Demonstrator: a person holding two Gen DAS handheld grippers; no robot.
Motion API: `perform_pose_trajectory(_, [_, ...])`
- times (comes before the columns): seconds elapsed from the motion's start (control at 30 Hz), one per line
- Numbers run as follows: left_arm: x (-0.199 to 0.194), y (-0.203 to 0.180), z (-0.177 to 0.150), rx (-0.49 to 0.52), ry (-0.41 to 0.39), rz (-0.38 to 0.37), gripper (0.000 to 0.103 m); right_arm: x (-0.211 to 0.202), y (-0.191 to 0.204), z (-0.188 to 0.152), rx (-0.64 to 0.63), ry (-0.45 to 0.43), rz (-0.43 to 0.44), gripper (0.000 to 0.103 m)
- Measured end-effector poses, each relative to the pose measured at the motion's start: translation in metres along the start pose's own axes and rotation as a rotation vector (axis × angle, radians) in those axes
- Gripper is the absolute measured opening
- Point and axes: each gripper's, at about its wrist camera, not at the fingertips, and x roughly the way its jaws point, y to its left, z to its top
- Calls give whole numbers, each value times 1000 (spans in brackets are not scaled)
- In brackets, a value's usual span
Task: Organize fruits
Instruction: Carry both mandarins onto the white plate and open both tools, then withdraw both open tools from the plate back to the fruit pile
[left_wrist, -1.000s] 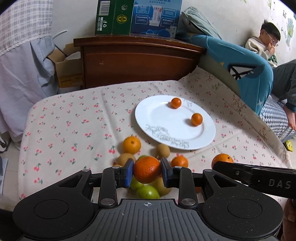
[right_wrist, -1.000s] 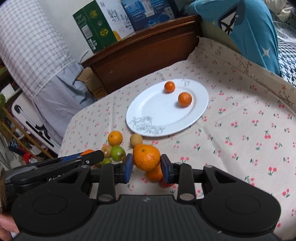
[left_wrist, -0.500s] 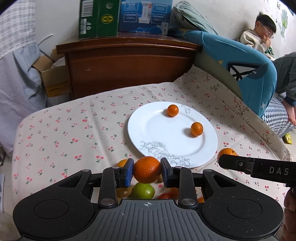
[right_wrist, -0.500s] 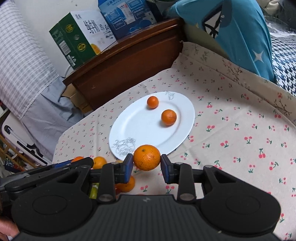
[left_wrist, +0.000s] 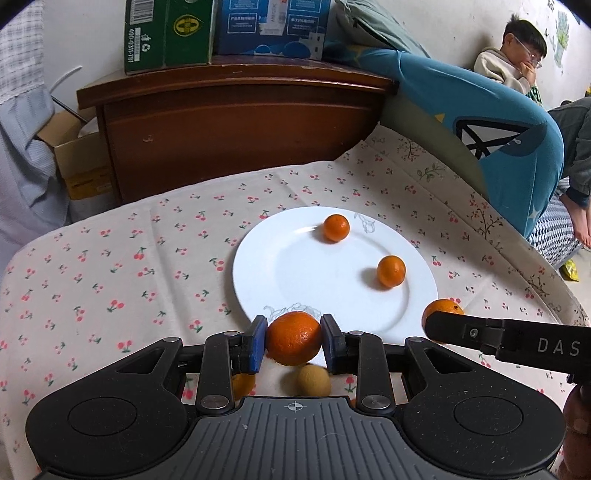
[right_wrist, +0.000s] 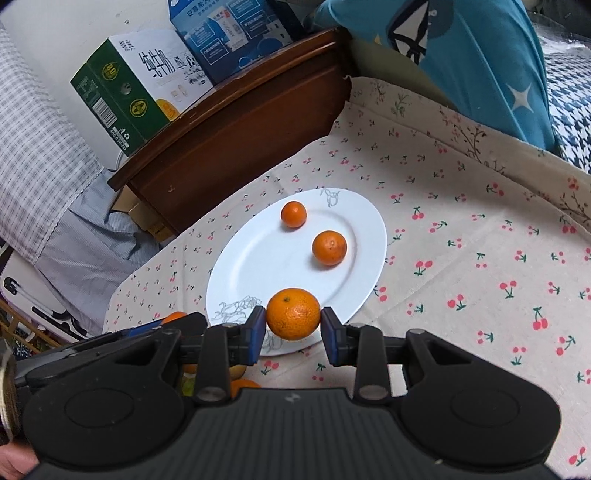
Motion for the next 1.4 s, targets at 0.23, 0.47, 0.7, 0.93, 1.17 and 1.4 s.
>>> perform_pose_trajectory(0.23, [16,0,8,-10,9,-13,28,12,-5,5,23,1,-13,32])
perform_pose_trajectory(0.47, [34,-2,10,-7,36,-5,29,24,-6,6,23,13,-19,32])
perform_pose_trajectory(0.7, [39,-5,16,2,24,19,35,30,-5,9,38,2,-17,35])
perform_pose_trajectory(0.93, [19,-5,23,18,-34,57,65,22,-2,12,30,-18,-4,35])
perform_pose_trajectory(1.17, [-3,-2,16,26,-51,94,75,9,8,4,-35,-15,-17,37])
perform_pose_trajectory(1.4, [-26,6,-10,-15,-41,127,80,-8,13,-12,-89,5,-57,38])
